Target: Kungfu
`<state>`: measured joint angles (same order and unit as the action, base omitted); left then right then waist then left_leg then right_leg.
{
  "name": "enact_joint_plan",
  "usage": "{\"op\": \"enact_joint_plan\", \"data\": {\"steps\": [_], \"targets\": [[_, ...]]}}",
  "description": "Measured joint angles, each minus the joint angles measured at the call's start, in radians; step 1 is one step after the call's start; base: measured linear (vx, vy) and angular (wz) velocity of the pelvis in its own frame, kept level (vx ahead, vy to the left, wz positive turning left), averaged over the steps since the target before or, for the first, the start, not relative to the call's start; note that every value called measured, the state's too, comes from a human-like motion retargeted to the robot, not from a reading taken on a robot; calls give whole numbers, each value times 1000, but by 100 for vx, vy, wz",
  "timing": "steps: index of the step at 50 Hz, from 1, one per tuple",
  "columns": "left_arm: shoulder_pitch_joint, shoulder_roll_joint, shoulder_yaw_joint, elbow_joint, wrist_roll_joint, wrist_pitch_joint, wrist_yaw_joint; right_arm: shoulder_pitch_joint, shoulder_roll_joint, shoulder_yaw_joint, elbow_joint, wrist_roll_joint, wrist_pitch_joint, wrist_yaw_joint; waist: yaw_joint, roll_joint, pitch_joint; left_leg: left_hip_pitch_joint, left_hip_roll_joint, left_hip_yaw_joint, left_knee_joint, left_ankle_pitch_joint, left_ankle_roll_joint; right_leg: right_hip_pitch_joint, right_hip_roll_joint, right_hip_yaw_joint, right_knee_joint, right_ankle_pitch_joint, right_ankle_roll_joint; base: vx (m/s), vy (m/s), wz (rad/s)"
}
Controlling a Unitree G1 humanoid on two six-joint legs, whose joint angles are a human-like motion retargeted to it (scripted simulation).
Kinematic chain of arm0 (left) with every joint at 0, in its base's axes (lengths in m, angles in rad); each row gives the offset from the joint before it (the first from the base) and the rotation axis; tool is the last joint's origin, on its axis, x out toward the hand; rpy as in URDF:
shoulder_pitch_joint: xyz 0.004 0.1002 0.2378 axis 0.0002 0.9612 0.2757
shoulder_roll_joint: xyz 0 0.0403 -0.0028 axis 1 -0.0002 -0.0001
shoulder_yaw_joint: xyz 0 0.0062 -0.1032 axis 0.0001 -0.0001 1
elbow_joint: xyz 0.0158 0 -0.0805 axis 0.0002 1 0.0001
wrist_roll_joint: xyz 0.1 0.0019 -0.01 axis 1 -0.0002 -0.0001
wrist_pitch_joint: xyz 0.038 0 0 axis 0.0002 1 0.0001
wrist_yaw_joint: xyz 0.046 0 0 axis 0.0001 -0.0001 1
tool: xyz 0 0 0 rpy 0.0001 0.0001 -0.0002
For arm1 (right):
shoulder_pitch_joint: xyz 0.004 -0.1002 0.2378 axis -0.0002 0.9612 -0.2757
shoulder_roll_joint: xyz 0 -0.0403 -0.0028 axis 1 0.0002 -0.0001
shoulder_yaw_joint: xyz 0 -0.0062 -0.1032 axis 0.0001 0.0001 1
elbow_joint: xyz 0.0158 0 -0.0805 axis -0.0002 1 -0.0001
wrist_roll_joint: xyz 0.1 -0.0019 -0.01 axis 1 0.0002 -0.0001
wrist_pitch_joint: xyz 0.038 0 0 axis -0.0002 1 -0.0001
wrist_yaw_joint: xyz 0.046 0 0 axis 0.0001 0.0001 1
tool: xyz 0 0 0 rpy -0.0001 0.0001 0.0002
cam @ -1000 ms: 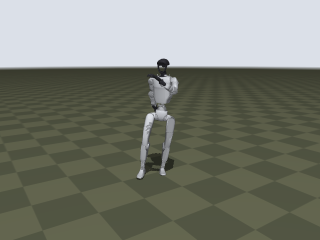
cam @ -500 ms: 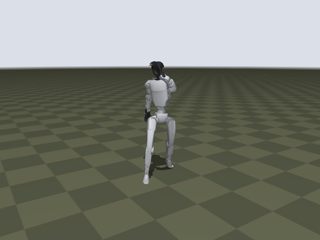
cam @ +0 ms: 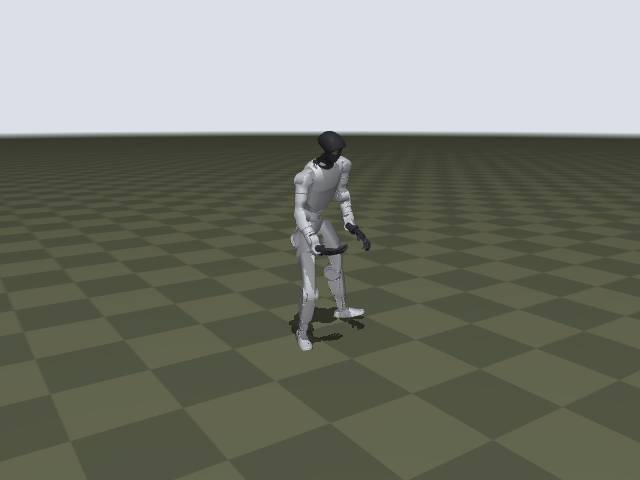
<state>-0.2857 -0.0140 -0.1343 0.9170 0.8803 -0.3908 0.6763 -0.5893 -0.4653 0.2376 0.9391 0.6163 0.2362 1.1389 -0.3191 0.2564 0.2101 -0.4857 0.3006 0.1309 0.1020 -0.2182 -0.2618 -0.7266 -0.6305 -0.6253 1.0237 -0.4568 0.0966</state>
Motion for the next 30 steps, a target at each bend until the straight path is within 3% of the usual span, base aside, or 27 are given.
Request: {"op": "enact_joint_plan", "data": {"steps": [2, 5, 10, 15, 18, 22, 26, 30], "targets": [[61, -5, 5, 70, 0, 34, 21, 3, 113, 44, 132, -123, 5, 94, 38, 24, 9, -24, 27, 27, -18, 68, 0, -11, -6, -18, 44, -32, 2, -11, -25, 86], [120, 39, 37, 70, -11, 38, 12, 27, 217, 66, 241, -154, 2, 14, 78, 51, 38, -64, 32, 117, -59, 197, 0, -29, -30, -33, 88, -37, 5, -25, -4, 69], [193, 87, 78, -6, -72, 124, 70, 60, 336, 34, 295, -53, 36, -45, 75, 47, 63, -88, -23, 28, -37, 242, 0, -26, -29, -1, 91, -25, 8, 2, 11, 29], [224, 60, 89, -22, -173, 277, 43, 73, 280, 78, 218, -117, -8, -91, 74, 17, 42, -72, -7, 21, 9, 244, 0, 38, 3, -3, 33, -31, -21, 23, 3, -3], [249, 48, 85, -42, -215, 340, 58, 77, 218, 85, 160, -172, -78, -204, 90, 12, 20, -56, 11, 69, 27, 265, 0, 93, 24, -17, -31, -6, -32, 34, 19, -4], [305, 42, 106, -76, -277, 342, 72, 62, 148, 111, 81, -175, -178, -361, 117, 21, -9, -42, 62, 170, 58, 306, 0, 186, 81, -53, -150, 50, -54, 36, 26, -5], [372, 57, 166, -118, -363, 309, 39, 46, 118, 150, -11, -173, -240, -405, 166, 34, -32, -32, 138, 257, 117, 321, 0, 310, 174, -90, -312, 129, -69, 39, 28, -7], [429, 74, 249, -160, -445, 283, -9, 26, 110, 176, -104, -179, -285, -423, 240, 32, -60, -40, 166, 254, 204, 263, 35, 429, 259, -92, -501, 232, -76, 44, 49, 8]]}}
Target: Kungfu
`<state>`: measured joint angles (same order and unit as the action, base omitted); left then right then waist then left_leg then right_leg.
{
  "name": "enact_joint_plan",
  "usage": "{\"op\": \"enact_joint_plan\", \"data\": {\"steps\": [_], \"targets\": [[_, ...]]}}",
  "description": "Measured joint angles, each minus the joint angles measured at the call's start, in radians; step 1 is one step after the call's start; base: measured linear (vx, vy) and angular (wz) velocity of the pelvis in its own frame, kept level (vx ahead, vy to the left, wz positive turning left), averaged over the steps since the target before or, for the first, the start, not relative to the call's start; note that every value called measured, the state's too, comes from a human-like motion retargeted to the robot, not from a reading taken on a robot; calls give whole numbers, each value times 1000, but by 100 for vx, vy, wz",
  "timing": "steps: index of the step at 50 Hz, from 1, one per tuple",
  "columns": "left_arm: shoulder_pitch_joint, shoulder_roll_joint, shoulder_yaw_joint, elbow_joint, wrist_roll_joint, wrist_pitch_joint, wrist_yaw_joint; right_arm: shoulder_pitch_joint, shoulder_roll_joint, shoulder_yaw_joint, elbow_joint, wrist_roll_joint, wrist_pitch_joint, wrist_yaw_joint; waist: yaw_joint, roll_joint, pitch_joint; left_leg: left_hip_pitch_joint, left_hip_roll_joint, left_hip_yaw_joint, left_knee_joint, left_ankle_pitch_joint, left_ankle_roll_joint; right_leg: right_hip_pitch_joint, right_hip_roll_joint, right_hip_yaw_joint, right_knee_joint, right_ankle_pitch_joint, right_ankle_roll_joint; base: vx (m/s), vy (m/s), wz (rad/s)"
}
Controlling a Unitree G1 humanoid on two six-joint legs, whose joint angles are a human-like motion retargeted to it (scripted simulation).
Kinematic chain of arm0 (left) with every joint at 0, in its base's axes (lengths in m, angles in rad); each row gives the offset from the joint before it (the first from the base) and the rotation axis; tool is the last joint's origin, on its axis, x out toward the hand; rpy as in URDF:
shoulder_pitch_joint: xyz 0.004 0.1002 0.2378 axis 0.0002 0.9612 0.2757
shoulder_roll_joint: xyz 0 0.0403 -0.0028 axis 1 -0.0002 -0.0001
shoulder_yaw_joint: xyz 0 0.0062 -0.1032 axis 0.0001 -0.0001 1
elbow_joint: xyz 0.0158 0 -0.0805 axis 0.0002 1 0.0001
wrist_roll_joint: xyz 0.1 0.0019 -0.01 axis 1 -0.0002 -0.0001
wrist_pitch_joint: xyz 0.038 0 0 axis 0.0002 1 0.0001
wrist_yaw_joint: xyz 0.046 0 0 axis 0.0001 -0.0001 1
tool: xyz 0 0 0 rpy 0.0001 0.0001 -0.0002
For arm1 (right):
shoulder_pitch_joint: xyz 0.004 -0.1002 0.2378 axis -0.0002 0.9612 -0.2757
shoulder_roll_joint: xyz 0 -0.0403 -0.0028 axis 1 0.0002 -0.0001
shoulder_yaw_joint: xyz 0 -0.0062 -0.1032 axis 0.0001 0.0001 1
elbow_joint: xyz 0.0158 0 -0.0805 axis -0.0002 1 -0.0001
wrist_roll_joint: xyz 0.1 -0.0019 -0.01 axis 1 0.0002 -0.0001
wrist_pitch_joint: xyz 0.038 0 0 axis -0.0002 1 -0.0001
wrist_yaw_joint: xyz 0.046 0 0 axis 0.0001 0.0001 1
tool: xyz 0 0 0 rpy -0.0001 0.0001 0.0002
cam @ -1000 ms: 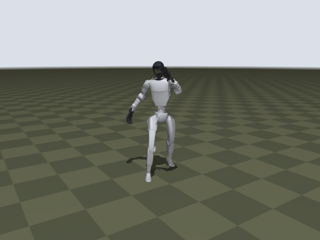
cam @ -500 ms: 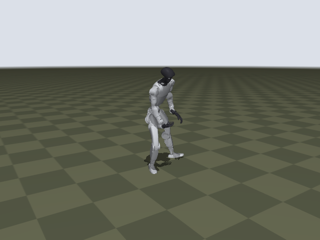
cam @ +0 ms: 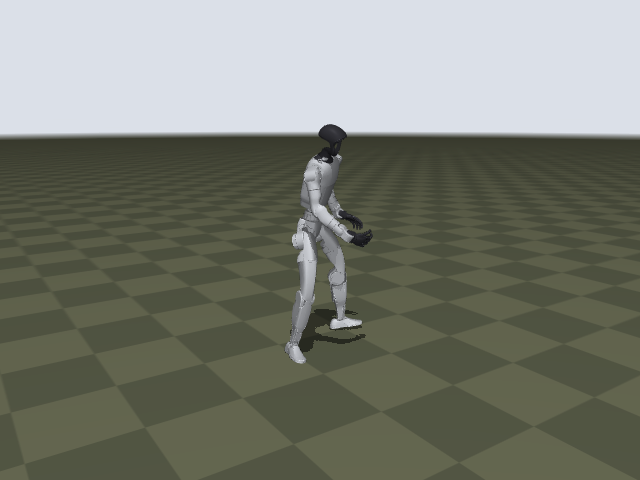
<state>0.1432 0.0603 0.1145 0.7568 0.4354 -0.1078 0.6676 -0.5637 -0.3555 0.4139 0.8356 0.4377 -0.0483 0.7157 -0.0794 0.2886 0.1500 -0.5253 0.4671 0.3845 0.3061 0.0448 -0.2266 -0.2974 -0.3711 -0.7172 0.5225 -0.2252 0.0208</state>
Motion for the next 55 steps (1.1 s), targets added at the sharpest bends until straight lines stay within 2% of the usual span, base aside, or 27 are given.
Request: {"op": "enact_joint_plan", "data": {"steps": [2, 5, 9, 10, 12, 13, 14, 15, 18, 20, 21, 25, 28, 30, 32, 33, 35, 37, 39, 42, 45, 47, 51, 53, 55], "targets": [[23, 8, 44, -22, -29, -17, -22, -14, -2, 14, -45, 4, -27, -14, 40, -16, -20, 0, -35, -53, 30, -60, 29, 52, 14, 13, -90, 51, 7, 48, 71, 31], [54, 20, 114, -55, -61, -45, -65, -35, 4, 26, -108, 14, -71, -49, 97, -42, -56, 18, -88, -82, 65, -144, 40, 149, 26, 7, -225, 110, 46, 49, 60, 45], [77, 70, 218, -115, -132, -109, -197, -61, 43, 59, -187, 25, -140, -118, 125, -79, -121, 21, -172, -132, 110, -229, 79, 285, 40, -31, -362, 54, 84, 63, 68, 93], [76, 91, 241, -132, -158, -128, -248, -68, 55, 70, -205, 26, -158, -137, 119, -84, -141, 19, -198, -155, 118, -246, 92, 323, 49, -53, -393, 33, 83, 65, 59, 163], [46, 145, 269, -158, -217, -149, -355, -86, 67, 89, -242, 29, -187, -167, 96, -98, -171, 27, -267, -213, 120, -266, 126, 374, 89, 5, -430, 2, 52, 64, 54, 200], [18, 178, 275, -166, -251, -151, -409, -96, 70, 93, -261, 29, -200, -178, 81, -102, -179, 34, -301, -249, 120, -270, 138, 387, 115, 76, -429, 5, 12, 60, 44, 217], [-16, 212, 273, -175, -281, -154, -459, -107, 70, 94, -280, 25, -210, -186, 70, -111, -185, 46, -335, -279, 115, -271, 146, 387, 136, 168, -409, 18, 7, 56, 36, 214], [-53, 246, 268, -183, -308, -156, -507, -118, 68, 94, -299, 20, -218, -193, 61, -124, -190, 61, -369, -306, 107, -269, 152, 380, 154, 270, -380, 35, 18, 56, 35, 198], [-190, 315, 195, -217, -369, -146, -606, -145, 48, 71, -366, -31, -254, -228, 32, -147, -182, 142, -439, -375, 48, -244, 170, 316, 258, 534, -242, -1, 168, 51, 30, 173], [-283, 325, 141, -251, -416, -142, -692, -154, 29, 46, -418, -100, -300, -295, 21, -143, -170, 197, -453, -405, 14, -233, 182, 253, 328, 592, -155, -28, 223, 41, 18, 124], [-323, 322, 104, -270, -455, -134, -751, -153, 18, 35, -448, -149, -337, -352, 4, -137, -163, 224, -461, -421, -4, -228, 194, 219, 346, 567, -127, -35, 210, 41, 17, 113], [-456, 278, -106, -331, -620, -47, -970, -95, -5, -13, -575, -427, -504, -686, -85, -145, -139, 323, -513, -472, -51, -219, 243, 74, 374, 494, -94, -36, 99, 41, 11, 119], [-503, 174, -281, -347, -696, 8, -1077, 4, -2, -58, -669, -665, -601, -1000, -167, -171, -103, 425, -567, -521, -93, -205, 288, -21, 397, 528, -176, 123, 15, 34, 2, 135], [-508, 68, -389, -328, -748, 14, -1102, 81, 10, -73, -717, -791, -639, -1208, -232, -189, -63, 496, -591, -557, -113, -199, 310, -72, 398, 547, -258, 234, -14, 26, -1, 145], [-487, -58, -483, -269, -811, -5, -1103, 174, 39, -67, -744, -914, -601, -1507, -292, -205, -17, 558, -601, -585, -120, -197, 322, -108, 389, 538, -352, 276, -10, 23, 1, 118], [-469, -130, -516, -222, -839, 15, -1085, 231, 69, -67, -755, -987, -549, -1732, -319, -209, 5, 586, -601, -596, -123, -197, 329, -125, 395, 532, -397, 263, -15, 22, 0, 80], [-434, -222, -532, -157, -908, -14, -1089, 353, 67, -99, -798, -1121, -489, -2024, -361, -220, 36, 627, -598, -597, -130, -193, 340, -161, 411, 499, -479, 217, -2, 21, -4, 32], [-402, -243, -555, -114, -903, -48, -1066, 467, 52, -117, -802, -1162, -498, -2011, -382, -233, 53, 652, -598, -572, -136, -183, 347, -188, 404, 420, -529, 195, 24, 17, -10, -17], [-376, -247, -603, -70, -887, -31, -1068, 548, 41, -112, -797, -1127, -515, -1981, -394, -239, 61, 662, -594, -556, -136, -170, 350, -209, 399, 361, -531, 152, 16, 9, -7, -9], [-347, -242, -669, -33, -918, -4, -1108, 609, -4, -94, -805, -1072, -520, -1960, -392, -243, 59, 660, -593, -550, -128, -150, 348, -225, 384, 364, -480, 154, 17, 2, -1, 1], [-324, -235, -664, -37, -932, 6, -1106, 603, -23, -76, -803, -1048, -512, -1929, -361, -228, 38, 637, -585, -554, -128, -131, 334, -200, 387, 454, -432, 162, -30, 0, 0, 0], [-315, -232, -639, -61, -950, 3, -1088, 559, -24, -55, -799, -1031, -515, -1895, -323, -218, 9, 607, -583, -565, -128, -128, 323, -166, 392, 550, -387, 182, -39, 0, 0, 0], [-329, -194, -552, -165, -1004, -9, -1016, 382, -11, 21, -764, -970, -546, -1813, -206, -206, -68, 519, -576, -586, -115, -146, 286, -52, 382, 647, -225, 179, 34, -12, -7, -29], [-346, -154, -499, -246, -1022, -35, -955, 254, -6, 63, -744, -904, -597, -1747, -136, -202, -110, 450, -562, -611, -84, -159, 256, 30, 364, 639, -124, 172, 65, -19, -13, -20], [-369, -104, -465, -356, -1048, -98, -849, 98, -25, 109, -740, -783, -670, -1652, -64, -202, -151, 366, -551, -643, -34, -174, 216, 129, 339, 608, -49, 168, 78, -24, -13, 8]]}}
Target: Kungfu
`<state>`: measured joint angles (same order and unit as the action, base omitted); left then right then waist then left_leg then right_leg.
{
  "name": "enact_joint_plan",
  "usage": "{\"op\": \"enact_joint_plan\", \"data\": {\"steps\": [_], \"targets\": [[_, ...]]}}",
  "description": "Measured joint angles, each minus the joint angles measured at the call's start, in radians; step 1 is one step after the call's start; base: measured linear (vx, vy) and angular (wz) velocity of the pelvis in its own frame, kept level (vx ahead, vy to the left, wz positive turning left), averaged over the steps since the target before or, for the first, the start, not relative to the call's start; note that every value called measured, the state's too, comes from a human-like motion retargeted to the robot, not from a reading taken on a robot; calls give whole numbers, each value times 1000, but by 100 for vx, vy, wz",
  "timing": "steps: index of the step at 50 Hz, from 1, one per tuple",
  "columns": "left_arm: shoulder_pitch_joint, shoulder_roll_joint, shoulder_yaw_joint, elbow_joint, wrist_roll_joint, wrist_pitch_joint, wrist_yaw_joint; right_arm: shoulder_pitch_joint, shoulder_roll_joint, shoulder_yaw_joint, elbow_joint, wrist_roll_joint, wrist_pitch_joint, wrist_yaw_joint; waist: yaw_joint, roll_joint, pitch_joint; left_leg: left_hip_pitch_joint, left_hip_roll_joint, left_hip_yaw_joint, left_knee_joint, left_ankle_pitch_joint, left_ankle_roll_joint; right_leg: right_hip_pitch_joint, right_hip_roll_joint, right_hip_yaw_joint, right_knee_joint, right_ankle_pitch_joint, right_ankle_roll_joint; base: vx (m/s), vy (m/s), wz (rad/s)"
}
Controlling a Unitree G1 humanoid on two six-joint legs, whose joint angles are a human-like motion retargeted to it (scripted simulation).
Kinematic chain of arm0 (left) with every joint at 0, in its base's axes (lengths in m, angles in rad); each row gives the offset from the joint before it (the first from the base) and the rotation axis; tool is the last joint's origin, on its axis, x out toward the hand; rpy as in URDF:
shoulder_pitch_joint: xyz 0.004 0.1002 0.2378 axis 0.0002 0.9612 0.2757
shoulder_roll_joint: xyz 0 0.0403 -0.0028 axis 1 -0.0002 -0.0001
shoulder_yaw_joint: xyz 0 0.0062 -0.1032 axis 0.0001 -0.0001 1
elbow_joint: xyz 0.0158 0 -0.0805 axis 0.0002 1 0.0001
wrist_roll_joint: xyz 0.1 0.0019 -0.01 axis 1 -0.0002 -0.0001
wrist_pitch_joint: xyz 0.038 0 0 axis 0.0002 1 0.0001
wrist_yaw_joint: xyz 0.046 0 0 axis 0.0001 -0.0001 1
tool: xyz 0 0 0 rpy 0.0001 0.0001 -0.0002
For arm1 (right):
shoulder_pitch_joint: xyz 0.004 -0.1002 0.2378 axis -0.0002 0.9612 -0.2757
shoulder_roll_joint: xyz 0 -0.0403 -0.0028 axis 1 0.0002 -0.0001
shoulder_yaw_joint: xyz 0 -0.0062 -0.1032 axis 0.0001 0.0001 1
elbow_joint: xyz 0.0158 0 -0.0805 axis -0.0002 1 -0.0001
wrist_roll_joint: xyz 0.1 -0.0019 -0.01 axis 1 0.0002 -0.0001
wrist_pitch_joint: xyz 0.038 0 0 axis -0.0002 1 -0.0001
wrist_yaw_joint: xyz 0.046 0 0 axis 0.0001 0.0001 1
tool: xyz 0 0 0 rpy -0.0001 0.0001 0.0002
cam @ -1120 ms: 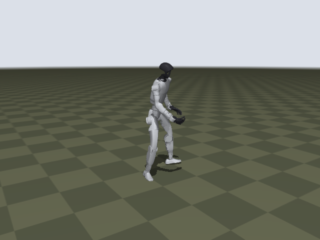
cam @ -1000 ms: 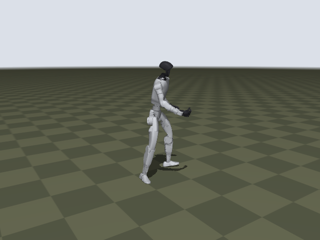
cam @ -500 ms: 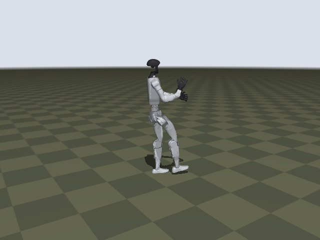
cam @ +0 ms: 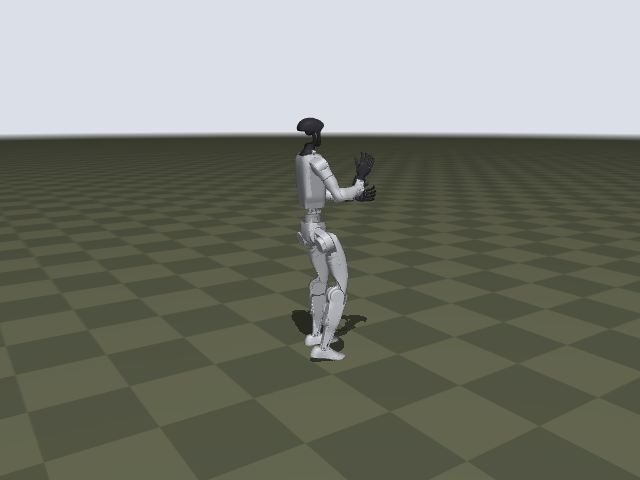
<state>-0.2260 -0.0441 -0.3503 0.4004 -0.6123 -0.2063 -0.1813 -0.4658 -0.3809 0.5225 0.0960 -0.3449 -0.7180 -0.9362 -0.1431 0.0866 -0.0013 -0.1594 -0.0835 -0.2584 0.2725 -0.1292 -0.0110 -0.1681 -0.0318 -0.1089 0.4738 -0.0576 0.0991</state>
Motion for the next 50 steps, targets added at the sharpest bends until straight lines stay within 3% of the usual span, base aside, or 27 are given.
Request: {"op": "enact_joint_plan", "data": {"steps": [3, 6, 8, 10, 12, 15, 18, 21, 25, 28, 35, 40, 43, 45, 46, 50], "targets": [[-66, 99, 12, -238, 17, -161, 252, -296, -89, 74, -71, 246, -70, 201, 95, -13, -34, -158, -34, -72, 133, -23, -29, 170, -51, -95, 15, 25, -10, -44, -18, 51], [-178, 152, 21, -486, 124, -269, 516, -626, -228, 107, -207, 496, -93, 436, 265, -58, -11, -302, -51, -78, 268, -68, -55, 328, -89, -157, -74, 95, -31, -67, -40, -23], [-243, 139, 24, -599, 207, -315, 651, -805, -285, 133, -272, 619, -92, 530, 386, -129, -4, -404, -57, -36, 354, -102, -62, 418, -148, -217, -187, 259, 32, -57, -60, -94], [-301, 130, 14, -688, 305, -357, 792, -945, -309, 148, -318, 712, -81, 612, 493, -202, -7, -523, -33, 2, 445, -134, -85, 452, -157, -239, -290, 343, 163, -57, -76, -120], [-360, 138, -2, -764, 422, -389, 957, -1042, -326, 134, -351, 760, -68, 719, 530, -223, 23, -587, -17, -17, 506, -163, -100, 442, -95, -150, -319, 150, 163, -58, -66, -25], [-410, 151, -6, -827, 535, -420, 1121, -1094, -323, 110, -370, 755, -37, 834, 514, -221, 61, -646, -30, -54, 550, -156, -119, 447, -91, -274, -315, -79, 163, -51, -35, 33], [-406, 168, -20, -829, 561, -420, 1175, -1072, -296, 79, -360, 708, -38, 812, 513, -167, 53, -683, 65, -86, 553, -143, -164, 410, -7, -296, -289, -192, 163, -41, -29, -45], [-369, 180, -24, -823, 542, -399, 1184, -1012, -263, 66, -343, 689, -63, 743, 505, -118, 31, -691, 127, -98, 538, -126, -190, 388, 31, -285, -271, -240, 163, -28, -6, -54], [-326, 173, -23, -821, 486, -357, 1182, -936, -217, 62, -306, 673, -63, 726, 465, -95, 31, -609, 128, -34, 462, -101, -169, 401, -50, -303, -249, -265, 163, -29, 13, -53], [-310, 178, -1, -814, 429, -320, 1171, -894, -187, 39, -272, 635, -41, 757, 420, -61, 38, -520, 195, 13, 375, -87, -176, 378, -78, -282, -202, -241, 153, -40, -1, -120], [-209, 263, 199, -672, 422, -272, 1081, -746, -103, -15, -129, 559, -1, 568, 248, 28, 7, -309, 421, 172, 146, -30, -206, 242, -95, -306, -35, -244, 43, -38, -17, -159], [-75, 352, 342, -574, 492, -232, 929, -573, -183, -101, -59, 548, 24, 527, 70, 27, -21, -237, 486, 239, 4, 203, -195, 189, -17, -152, -88, -352, 7, -39, -55, -85], [-29, 400, 333, -562, 552, -224, 792, -434, -285, -203, 0, 503, 39, 526, 7, -17, -28, -218, 514, 325, -38, 350, -111, 155, 11, -101, -120, -344, -38, -49, -80, -73], [-35, 412, 292, -543, 600, -234, 702, -336, -368, -269, 55, 475, 54, 529, -26, -48, -30, -222, 494, 333, -12, 313, -109, 145, 8, -90, -158, -317, -52, -43, -56, -59], [-56, 406, 261, -521, 627, -239, 658, -282, -418, -311, 87, 460, 61, 537, -36, -57, -31, -232, 466, 304, 41, 241, -128, 142, 9, -89, -182, -297, -57, -36, -41, -60], [-133, 386, 150, -448, 719, -243, 455, -115, -577, -437, 262, 416, 126, 603, -12, -109, -41, -217, 271, 254, 200, 24, -161, 115, -12, -47, -255, -220, -79, -29, -39, -137]]}}
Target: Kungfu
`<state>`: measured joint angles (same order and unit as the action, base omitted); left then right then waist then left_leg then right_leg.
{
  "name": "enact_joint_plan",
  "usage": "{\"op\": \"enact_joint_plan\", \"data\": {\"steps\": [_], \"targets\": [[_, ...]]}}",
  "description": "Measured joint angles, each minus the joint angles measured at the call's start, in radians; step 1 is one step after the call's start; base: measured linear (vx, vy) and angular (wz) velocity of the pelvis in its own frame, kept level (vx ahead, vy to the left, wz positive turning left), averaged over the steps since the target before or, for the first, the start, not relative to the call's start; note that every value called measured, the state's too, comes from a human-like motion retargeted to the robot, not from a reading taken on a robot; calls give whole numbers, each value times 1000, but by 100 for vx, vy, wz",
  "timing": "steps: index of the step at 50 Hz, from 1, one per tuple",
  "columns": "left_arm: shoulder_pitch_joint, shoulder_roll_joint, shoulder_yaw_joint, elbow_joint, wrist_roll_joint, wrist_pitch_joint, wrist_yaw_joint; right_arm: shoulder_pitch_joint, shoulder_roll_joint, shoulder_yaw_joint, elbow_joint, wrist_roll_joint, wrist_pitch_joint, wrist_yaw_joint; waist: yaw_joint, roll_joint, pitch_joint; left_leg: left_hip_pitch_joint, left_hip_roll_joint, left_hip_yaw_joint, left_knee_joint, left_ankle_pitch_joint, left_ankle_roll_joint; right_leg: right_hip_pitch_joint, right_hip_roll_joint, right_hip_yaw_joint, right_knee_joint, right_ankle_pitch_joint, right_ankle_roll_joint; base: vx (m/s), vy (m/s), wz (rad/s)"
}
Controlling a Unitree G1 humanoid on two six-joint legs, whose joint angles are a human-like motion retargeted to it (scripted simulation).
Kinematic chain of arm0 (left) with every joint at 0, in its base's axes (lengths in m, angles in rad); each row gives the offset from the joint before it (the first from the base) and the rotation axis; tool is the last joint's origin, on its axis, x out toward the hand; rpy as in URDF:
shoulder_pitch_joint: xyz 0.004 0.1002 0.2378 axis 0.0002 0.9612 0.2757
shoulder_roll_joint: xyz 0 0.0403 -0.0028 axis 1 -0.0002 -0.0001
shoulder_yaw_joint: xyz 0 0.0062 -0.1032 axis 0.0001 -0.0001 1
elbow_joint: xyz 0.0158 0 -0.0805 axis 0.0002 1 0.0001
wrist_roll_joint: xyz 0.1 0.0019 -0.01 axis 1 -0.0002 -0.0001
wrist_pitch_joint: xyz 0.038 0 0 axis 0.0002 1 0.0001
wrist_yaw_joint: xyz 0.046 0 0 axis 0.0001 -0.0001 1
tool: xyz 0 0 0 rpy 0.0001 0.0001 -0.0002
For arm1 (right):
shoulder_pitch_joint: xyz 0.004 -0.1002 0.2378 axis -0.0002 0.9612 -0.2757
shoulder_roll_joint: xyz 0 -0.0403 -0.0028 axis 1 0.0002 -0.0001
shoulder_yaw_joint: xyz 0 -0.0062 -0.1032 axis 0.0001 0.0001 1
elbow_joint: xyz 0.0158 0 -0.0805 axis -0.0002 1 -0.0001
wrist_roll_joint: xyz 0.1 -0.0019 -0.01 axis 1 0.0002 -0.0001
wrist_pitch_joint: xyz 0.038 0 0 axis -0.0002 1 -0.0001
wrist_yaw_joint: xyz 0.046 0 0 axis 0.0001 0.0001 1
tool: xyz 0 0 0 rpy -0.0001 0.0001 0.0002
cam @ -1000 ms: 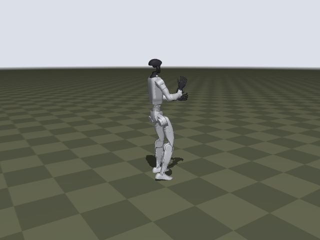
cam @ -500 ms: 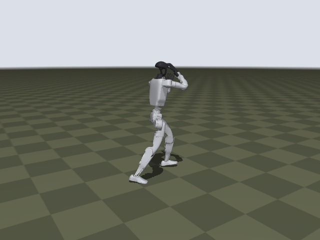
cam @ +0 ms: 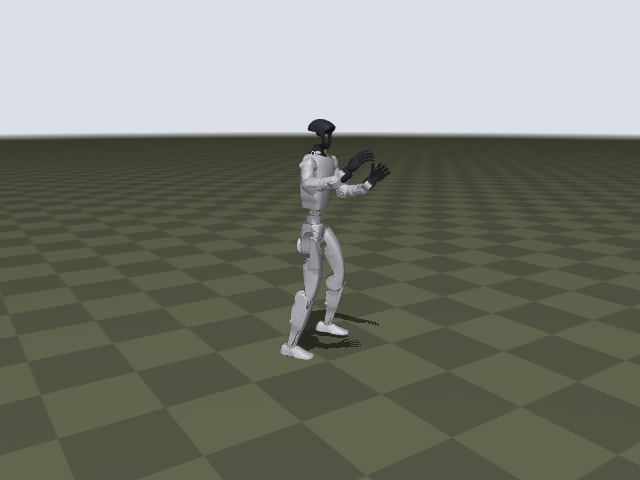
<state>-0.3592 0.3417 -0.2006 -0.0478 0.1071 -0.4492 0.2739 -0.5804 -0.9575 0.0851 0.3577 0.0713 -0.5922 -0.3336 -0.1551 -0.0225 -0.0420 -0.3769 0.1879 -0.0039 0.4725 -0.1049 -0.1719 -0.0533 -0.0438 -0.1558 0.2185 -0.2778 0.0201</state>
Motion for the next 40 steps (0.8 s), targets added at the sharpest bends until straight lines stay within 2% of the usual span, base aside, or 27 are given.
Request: {"op": "enact_joint_plan", "data": {"steps": [2, 5, 8, 10, 12, 13, 15, 17, 18, 20, 22, 23, 25, 27, 28, 29, 30, 31, 32, 33, 35, 37, 38, 39, 40], "targets": [[-53, -2, -64, 26, 54, 6, -68, 43, -46, -48, 108, -19, 27, 37, 11, -11, 0, 7, -79, 51, 30, -55, 14, -8, -10, -10, -30, 27, -3, -21, -28, -152], [-153, -12, -154, 60, 126, 11, -135, 56, -86, -110, 299, -82, 52, 79, 27, -14, 13, -3, -180, 73, 6, -92, 5, -16, 16, 18, -72, 55, -19, -15, -25, -133], [-268, -46, -238, 104, 162, 10, -186, 38, -123, -182, 528, -286, 83, 43, 31, -7, 36, -36, -264, -5, -70, -90, 52, -14, 63, 36, -111, 61, -58, -6, -21, -95], [-330, -80, -293, 148, 175, 12, -216, 27, -160, -204, 696, -466, 100, -15, 53, -12, 54, -49, -280, -27, -139, -63, 56, -11, 105, 72, -124, 59, -92, 1, -25, -103], [-380, -124, -353, 198, 178, 7, -252, 16, -192, -207, 888, -659, 170, -77, 84, -31, 72, -56, -288, -39, -183, 9, 116, 2, 140, 110, -137, 58, -117, 9, -30, -84], [-399, -141, -384, 220, 178, 5, -274, 9, -203, -202, 989, -747, 233, -97, 88, -41, 79, -52, -285, -35, -199, 39, 138, 13, 158, 112, -146, 55, -128, 9, -32, -38], [-417, -173, -426, 256, 180, 11, -331, -5, -208, -189, 1192, -846, 431, -108, 79, -67, 83, -34, -269, -37, -198, 10, 169, 30, 181, 86, -157, 48, -136, 15, -32, -7], [-395, -189, -429, 269, 189, 15, -396, -9, -180, -205, 1332, -876, 645, -66, 70, -105, 72, -14, -254, -69, -180, -50, 154, 26, 194, 73, -134, 37, -77, 27, -36, -30], [-376, -188, -419, 270, 200, 7, -425, 14, -159, -220, 1340, -874, 706, -6, 67, -132, 62, -20, -250, -63, -171, -62, 153, 11, 193, 72, -107, 30, -6, 22, -52, -53], [-349, -169, -399, 267, 227, -33, -447, 68, -123, -244, 1342, -835, 691, 132, 68, -159, 46, -79, -167, -83, -135, -86, 121, -93, 246, 21, -9, 57, 242, -17, -114, -97], [-341, -149, -371, 271, 242, -86, -385, 77, -81, -238, 1342, -791, 570, 250, 136, -116, 64, -162, 48, -69, -76, -101, 15, -312, 401, -267, 255, 116, 242, -73, -185, -241], [-332, -148, -368, 278, 237, -115, -339, 77, -65, -227, 1342, -783, 520, 292, 175, -75, 67, -170, 124, -58, -64, -111, 15, -394, 409, -328, 437, 112, 242, -39, -58, -256], [-313, -146, -377, 299, 198, -170, -253, 82, -42, -216, 1342, -794, 487, 318, 208, 16, 69, -191, 242, -74, -37, -130, 16, -520, 349, -386, 807, 109, 242, -3, 51, -165], [-271, -160, -374, 356, 151, -176, -254, 98, -8, -223, 1342, -860, 478, 306, 133, 141, 47, -262, 300, -121, -26, -150, 74, -596, 169, -364, 1046, 146, 242, 23, 122, 71], [-239, -179, -377, 386, 128, -162, -299, 126, 1, -231, 1342, -899, 467, 311, 47, 244, 42, -304, 272, -202, -32, -158, 125, -599, 62, -329, 1079, 209, 242, 27, 119, 273], [-210, -193, -378, 408, 109, -146, -364, 156, 2, -248, 1342, -930, 468, 324, -25, 322, 56, -330, 237, -270, -36, -156, 161, -575, -74, -299, 1062, 306, 156, 20, 89, 347], [-182, -205, -378, 424, 92, -129, -439, 188, -1, -269, 1342, -958, 476, 341, -88, 387, 80, -349, 198, -332, -39, -149, 191, -538, -223, -272, 1021, 421, 27, 10, 39, 294], [-150, -201, -380, 438, 92, -113, -496, 219, 6, -294, 1342, -967, 511, 353, -126, 419, 107, -342, 177, -365, -52, -143, 205, -494, -364, -245, 892, 484, -134, 6, 18, 257], [-118, -196, -379, 451, 98, -99, -541, 248, 13, -320, 1342, -971, 553, 364, -166, 437, 130, -328, 132, -390, -58, -142, 225, -449, -507, -199, 748, 518, -250, 7, 19, 245], [-85, -189, -374, 459, 112, -89, -565, 274, 21, -346, 1342, -964, 605, 371, -215, 428, 146, -300, 39, -400, -50, -153, 258, -399, -654, -115, 573, 492, -274, 6, 33, 227], [-4, -149, -333, 471, 147, -92, -560, 294, 73, -373, 1342, -936, 690, 363, -270, 387, 181, -224, -60, -378, -76, -159, 307, -325, -834, 0, 224, 503, -282, 2, 35, 97], [89, -100, -264, 487, 158, -131, -481, 278, 153, -359, 1342, -922, 707, 320, -281, 427, 213, -223, 15, -387, -122, -143, 313, -329, -777, 26, -35, 556, -279, -10, 7, -158], [137, -81, -231, 496, 150, -149, -435, 267, 194, -340, 1342, -925, 710, 295, -265, 474, 225, -254, 92, -409, -128, -139, 313, -395, -704, -9, -58, 573, -272, -11, -14, -196], [173, -79, -204, 507, 132, -164, -401, 263, 219, -335, 1342, -929, 723, 263, -268, 483, 234, -271, 80, -406, -97, -158, 342, -471, -722, -2, 33, 548, -275, -7, -16, -106], [203, -86, -180, 518, 109, -176, -374, 260, 236, -337, 1342, -933, 740, 227, -280, 474, 241, -281, 24, -392, -47, -188, 386, -553, -785, 27, 179, 504, -282, -10, -17, 75]]}}
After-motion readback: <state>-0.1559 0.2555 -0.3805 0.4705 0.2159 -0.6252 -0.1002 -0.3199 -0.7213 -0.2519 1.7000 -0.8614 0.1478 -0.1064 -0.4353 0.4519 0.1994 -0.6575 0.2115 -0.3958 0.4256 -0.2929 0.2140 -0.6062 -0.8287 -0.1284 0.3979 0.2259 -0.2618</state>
